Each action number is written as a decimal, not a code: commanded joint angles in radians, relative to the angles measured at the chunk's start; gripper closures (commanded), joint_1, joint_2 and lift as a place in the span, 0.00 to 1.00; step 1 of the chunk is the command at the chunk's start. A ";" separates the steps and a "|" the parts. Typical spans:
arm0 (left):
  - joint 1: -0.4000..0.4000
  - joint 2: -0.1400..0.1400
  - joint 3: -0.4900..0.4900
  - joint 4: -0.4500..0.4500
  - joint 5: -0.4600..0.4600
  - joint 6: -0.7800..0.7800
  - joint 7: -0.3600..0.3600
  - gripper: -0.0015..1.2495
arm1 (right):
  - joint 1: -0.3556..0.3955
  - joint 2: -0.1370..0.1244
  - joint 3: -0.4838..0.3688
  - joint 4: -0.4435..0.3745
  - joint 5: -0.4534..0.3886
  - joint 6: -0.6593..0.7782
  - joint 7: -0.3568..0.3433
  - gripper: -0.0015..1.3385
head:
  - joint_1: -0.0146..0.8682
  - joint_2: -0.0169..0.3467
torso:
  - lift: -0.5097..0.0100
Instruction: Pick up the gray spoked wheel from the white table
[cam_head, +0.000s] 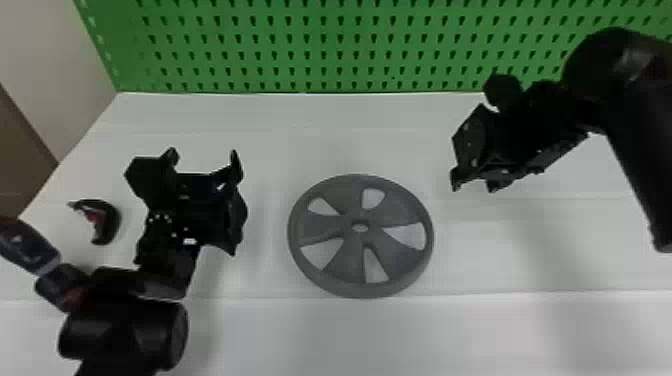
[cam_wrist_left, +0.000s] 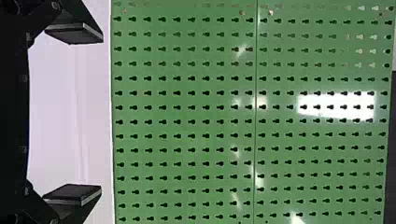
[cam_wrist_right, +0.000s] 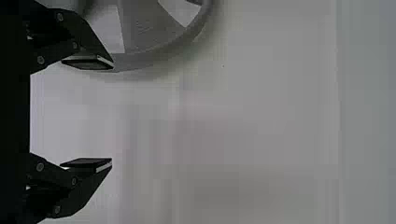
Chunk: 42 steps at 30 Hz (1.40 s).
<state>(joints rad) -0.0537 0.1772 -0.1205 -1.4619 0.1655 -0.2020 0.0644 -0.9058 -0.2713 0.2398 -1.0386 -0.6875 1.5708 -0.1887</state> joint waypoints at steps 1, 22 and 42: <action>0.000 0.002 -0.002 0.000 -0.001 0.003 0.000 0.12 | -0.035 -0.017 0.061 0.068 -0.047 0.001 0.000 0.39 | 0.93 0.17 | 0.79; -0.001 0.007 -0.004 0.000 0.002 0.007 0.000 0.12 | -0.113 -0.066 0.230 0.187 -0.149 0.001 0.000 0.39 | 0.93 0.17 | 0.79; -0.001 0.007 -0.002 -0.001 0.002 0.009 0.000 0.12 | -0.134 -0.072 0.358 0.152 -0.227 0.001 0.000 0.39 | 0.93 0.17 | 0.79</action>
<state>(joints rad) -0.0555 0.1841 -0.1236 -1.4634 0.1672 -0.1937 0.0644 -1.0334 -0.3434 0.5595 -0.8619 -0.9009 1.5708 -0.1887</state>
